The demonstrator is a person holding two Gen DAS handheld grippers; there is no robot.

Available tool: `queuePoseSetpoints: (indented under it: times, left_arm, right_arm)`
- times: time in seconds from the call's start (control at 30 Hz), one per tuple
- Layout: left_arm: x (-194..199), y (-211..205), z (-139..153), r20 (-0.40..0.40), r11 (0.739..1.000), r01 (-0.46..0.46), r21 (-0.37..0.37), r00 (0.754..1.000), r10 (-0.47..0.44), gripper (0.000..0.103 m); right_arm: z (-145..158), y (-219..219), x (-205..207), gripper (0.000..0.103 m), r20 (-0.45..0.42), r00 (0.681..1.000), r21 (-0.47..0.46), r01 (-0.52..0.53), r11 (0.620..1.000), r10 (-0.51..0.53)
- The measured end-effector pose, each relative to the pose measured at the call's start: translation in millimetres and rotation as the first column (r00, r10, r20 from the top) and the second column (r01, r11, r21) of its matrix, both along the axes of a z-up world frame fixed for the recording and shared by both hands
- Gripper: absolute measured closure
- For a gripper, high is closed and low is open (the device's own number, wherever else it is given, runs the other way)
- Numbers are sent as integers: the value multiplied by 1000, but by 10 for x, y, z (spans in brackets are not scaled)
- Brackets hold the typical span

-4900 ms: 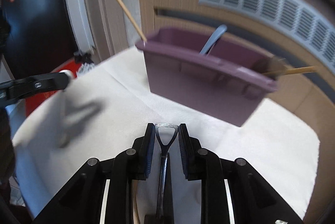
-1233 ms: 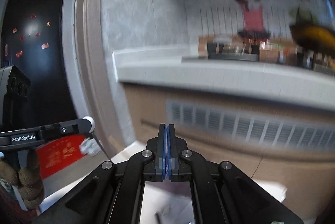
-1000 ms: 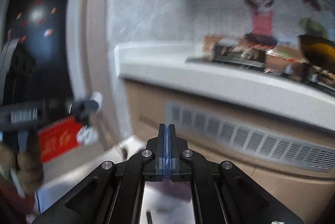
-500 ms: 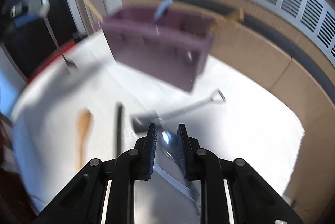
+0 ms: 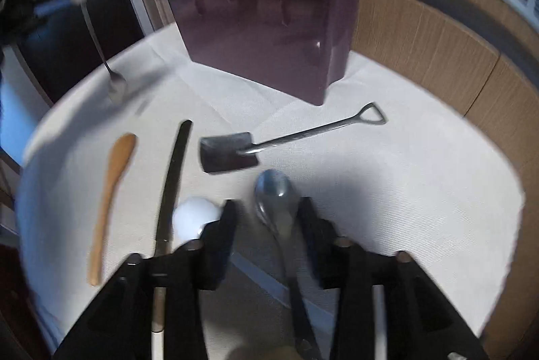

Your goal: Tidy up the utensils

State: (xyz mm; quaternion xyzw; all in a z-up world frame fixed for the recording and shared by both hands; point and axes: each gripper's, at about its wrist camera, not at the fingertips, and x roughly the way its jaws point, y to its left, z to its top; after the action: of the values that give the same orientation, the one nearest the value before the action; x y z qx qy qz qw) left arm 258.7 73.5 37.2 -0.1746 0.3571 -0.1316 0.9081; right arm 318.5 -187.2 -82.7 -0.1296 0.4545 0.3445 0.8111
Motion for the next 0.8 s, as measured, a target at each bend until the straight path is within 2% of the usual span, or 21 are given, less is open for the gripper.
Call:
queuePoseSetpoints:
  times: [0.03, 0.07, 0.1, 0.17, 0.2, 0.27, 0.3, 0.37, 0.43, 0.67, 0.8]
  left_arm:
    - [13, -10, -11, -4, 1000, 2, 1, 1000, -2, 81]
    - [15, -23, -16, -7, 1000, 3, 3, 1000, -3, 81]
    - [14, -29, -21, -9, 1000, 4, 6, 1000, -4, 81]
    - [7, -52, -27, -13, 1000, 7, 11, 1000, -7, 81]
    - [3, -54, -32, -14, 1000, 9, 11, 1000, -8, 81]
    - [-17, -58, -35, -17, 1000, 8, 13, 1000, -8, 81]
    - [-19, -60, -36, -18, 1000, 8, 13, 1000, -8, 81]
    - [-48, -62, -26, -15, 1000, 8, 14, 1000, -8, 81]
    - [-76, -60, -2, -6, 1000, 7, 15, 1000, -7, 81]
    - [-141, -59, 133, 42, 1000, 9, -5, 999, -9, 81]
    - [-163, -111, 456, 121, 999, 42, -28, 992, -38, 81]
  right_arm:
    - [-5, 36, -17, 49, 2, 1000, -12, -14, 1000, 14]
    - [-10, 83, -39, 47, 11, 999, -39, -32, 999, 32]
    - [-14, 162, -82, 47, 39, 998, -94, -53, 994, 57]
    - [-19, 204, -84, 48, 54, 997, -103, -50, 993, 56]
    - [-17, 188, -60, 51, 46, 998, -89, -45, 995, 49]
    - [-2, 154, -19, 74, 57, 998, -88, -19, 996, 24]
    - [18, 112, 35, 77, 52, 999, -88, 21, 996, -17]
    - [55, 64, 88, 78, 21, 997, -60, 75, 995, -74]
    - [176, 49, -16, 78, 106, 989, -57, 107, 993, -100]
    - [859, -86, -442, 78, 265, 951, 131, 128, 983, -160]
    - [1376, -83, -531, 78, 347, 912, 270, 125, 955, -217]
